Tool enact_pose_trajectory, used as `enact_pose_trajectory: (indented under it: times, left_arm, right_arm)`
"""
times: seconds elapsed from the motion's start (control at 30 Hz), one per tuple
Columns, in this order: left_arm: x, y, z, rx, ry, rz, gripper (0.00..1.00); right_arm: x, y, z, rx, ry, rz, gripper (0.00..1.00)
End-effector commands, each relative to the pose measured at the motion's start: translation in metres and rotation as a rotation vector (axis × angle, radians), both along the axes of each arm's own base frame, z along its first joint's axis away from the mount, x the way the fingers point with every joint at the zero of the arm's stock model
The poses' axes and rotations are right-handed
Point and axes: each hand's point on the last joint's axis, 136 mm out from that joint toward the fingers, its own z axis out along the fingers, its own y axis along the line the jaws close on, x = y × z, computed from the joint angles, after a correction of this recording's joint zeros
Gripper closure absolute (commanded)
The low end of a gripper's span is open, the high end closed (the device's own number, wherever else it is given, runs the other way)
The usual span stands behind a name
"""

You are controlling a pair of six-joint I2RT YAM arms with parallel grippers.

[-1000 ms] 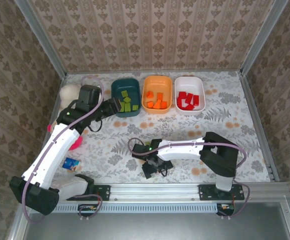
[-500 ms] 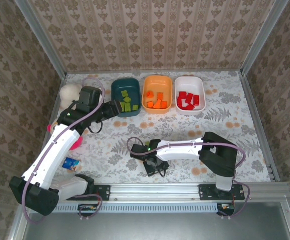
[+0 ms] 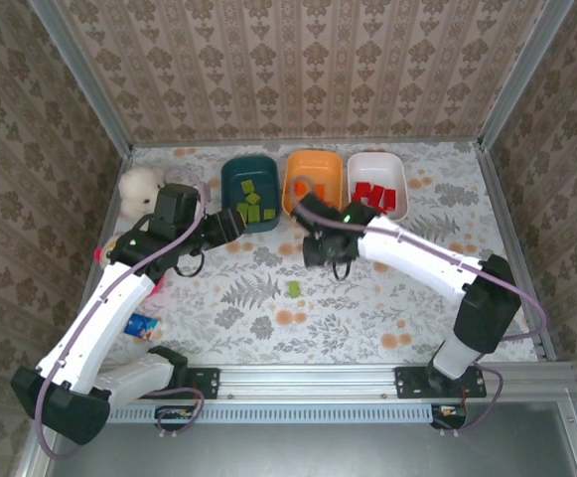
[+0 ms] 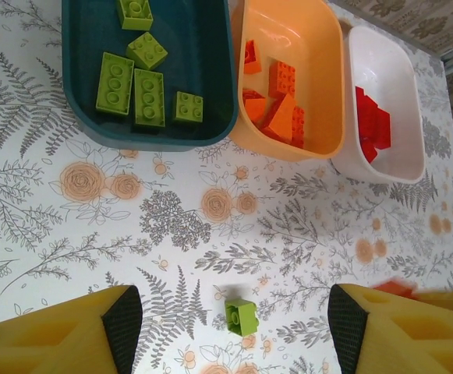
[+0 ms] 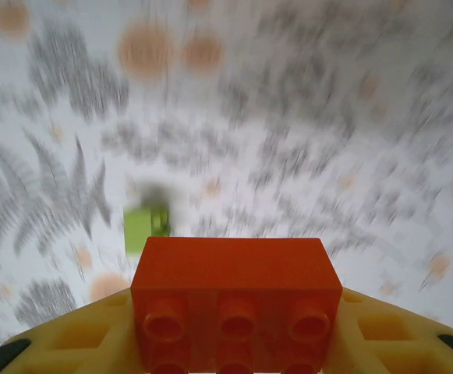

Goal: Sort the legos into containers by color

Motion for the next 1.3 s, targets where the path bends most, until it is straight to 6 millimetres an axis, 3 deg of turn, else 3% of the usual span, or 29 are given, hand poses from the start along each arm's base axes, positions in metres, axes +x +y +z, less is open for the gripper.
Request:
enact_pose_trajectory:
  times: [0.0,0.17,0.33,0.5,0.6,0.9,1.07,1.27]
  left_arm:
    - [-0.001,-0.013,-0.004,-0.047,0.001,-0.027,0.33]
    - [-0.001,-0.035,-0.03,-0.069,0.046,-0.124,0.33]
    - [-0.009,-0.04,-0.05,-0.027,0.079,-0.178,0.33]
    - [-0.013,-0.041,-0.051,-0.01,0.084,-0.195,0.33]
    - [-0.013,-0.04,-0.05,-0.009,0.085,-0.189,0.33]
    - [-0.014,-0.045,-0.048,-0.002,0.094,-0.205,0.34]
    - [-0.015,-0.048,-0.049,0.008,0.102,-0.219,0.34]
    - [-0.016,-0.053,-0.051,0.039,0.109,-0.267,0.33]
  right_arm:
    - [0.056,-0.011,0.01,-0.026,-0.049,0.003,0.59]
    - [0.139,-0.007,0.004,0.097,-0.115,-0.1,0.59]
    - [0.213,-0.002,-0.007,0.173,-0.163,-0.169,0.59]
    - [0.269,0.002,-0.024,0.216,-0.206,-0.234,0.58]
    - [0.291,-0.003,-0.043,0.241,-0.215,-0.292,0.57]
    - [0.329,-0.004,-0.081,0.261,-0.264,-0.303,0.53]
    - [0.332,-0.012,-0.104,0.217,-0.238,-0.33,0.51]
    - [0.327,-0.011,-0.108,0.209,-0.214,-0.333,0.34]
